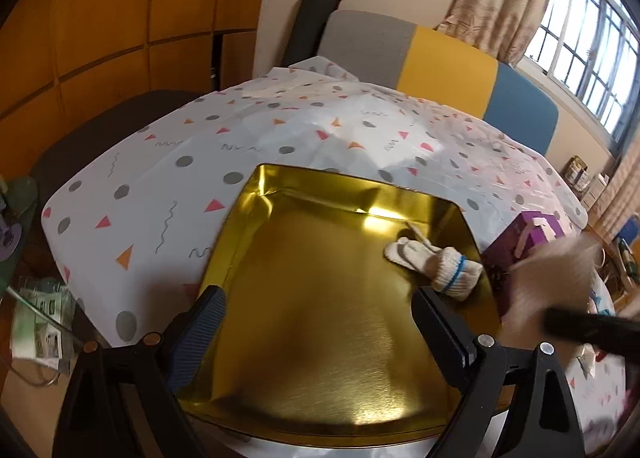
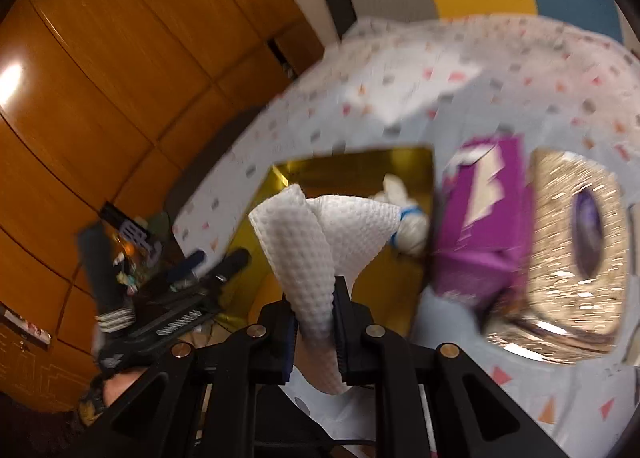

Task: Organize soft objects
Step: 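Lower the white waffle cloth into the gold tray and open the right tool, then return both tools to the items and grasp the beige rolled cloth with the right tool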

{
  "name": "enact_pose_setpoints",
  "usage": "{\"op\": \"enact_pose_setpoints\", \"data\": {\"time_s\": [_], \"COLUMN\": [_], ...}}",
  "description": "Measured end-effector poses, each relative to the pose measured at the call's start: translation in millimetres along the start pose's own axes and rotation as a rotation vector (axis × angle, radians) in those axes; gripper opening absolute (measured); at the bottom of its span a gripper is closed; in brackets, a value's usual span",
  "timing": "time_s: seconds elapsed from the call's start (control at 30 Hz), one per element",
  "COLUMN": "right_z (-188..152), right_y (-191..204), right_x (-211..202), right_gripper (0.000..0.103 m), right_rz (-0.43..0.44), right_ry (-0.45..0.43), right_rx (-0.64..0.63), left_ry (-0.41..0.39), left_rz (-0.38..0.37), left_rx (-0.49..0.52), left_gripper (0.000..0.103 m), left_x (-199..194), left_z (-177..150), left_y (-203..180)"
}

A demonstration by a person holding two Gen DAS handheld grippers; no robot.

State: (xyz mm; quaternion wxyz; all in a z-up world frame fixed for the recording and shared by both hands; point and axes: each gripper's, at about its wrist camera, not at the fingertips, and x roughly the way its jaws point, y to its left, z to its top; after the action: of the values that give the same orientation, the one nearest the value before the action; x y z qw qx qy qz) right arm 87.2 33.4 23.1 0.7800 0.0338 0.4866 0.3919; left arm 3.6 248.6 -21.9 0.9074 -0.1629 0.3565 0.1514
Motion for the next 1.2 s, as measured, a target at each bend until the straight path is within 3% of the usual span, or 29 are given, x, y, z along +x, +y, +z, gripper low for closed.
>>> {"op": "enact_pose_setpoints", "data": {"time_s": [0.1,0.2,0.3,0.37,0.77,1.03,1.2], "right_z": [-3.7,-6.2,-7.4,-10.0,-25.2,-36.5,-40.5], "right_y": [0.7,-9.7,-12.4,-11.5,2.2,-10.0,-28.5], "right_x": [34.9,57.0,60.5,54.6,-18.1,-47.1,-72.8], "right_gripper": [0.022,0.039,0.040,0.041,0.042,0.042,0.042], "right_rz": [-0.062,-0.098,-0.103,-0.152,-0.248,-0.296,-0.324], "right_ry": [0.073,0.103,0.092,0.060,-0.157,-0.232,-0.297], "right_rx": [0.019,0.035,0.035,0.023,-0.082,-0.069,-0.025], "left_ry": [0.002,0.002,-0.001,-0.006,-0.050,-0.055,-0.063], "left_rz": [-0.004,-0.011,-0.022,-0.021,-0.053,-0.076,-0.081], "left_rx": [0.002,0.006,0.009,0.015,0.109,0.198,0.250], "left_gripper": [0.095,0.095,0.095,0.094,0.095,0.095,0.101], "left_x": [0.9,0.9,0.2,-0.9,-17.9,-27.4,-31.7], "left_z": [-1.7,-3.0,-2.8,-2.6,-2.8,-9.2,-13.1], "left_y": [2.9,1.4,-0.4,-1.6,-32.5,-60.7,-76.2]}}
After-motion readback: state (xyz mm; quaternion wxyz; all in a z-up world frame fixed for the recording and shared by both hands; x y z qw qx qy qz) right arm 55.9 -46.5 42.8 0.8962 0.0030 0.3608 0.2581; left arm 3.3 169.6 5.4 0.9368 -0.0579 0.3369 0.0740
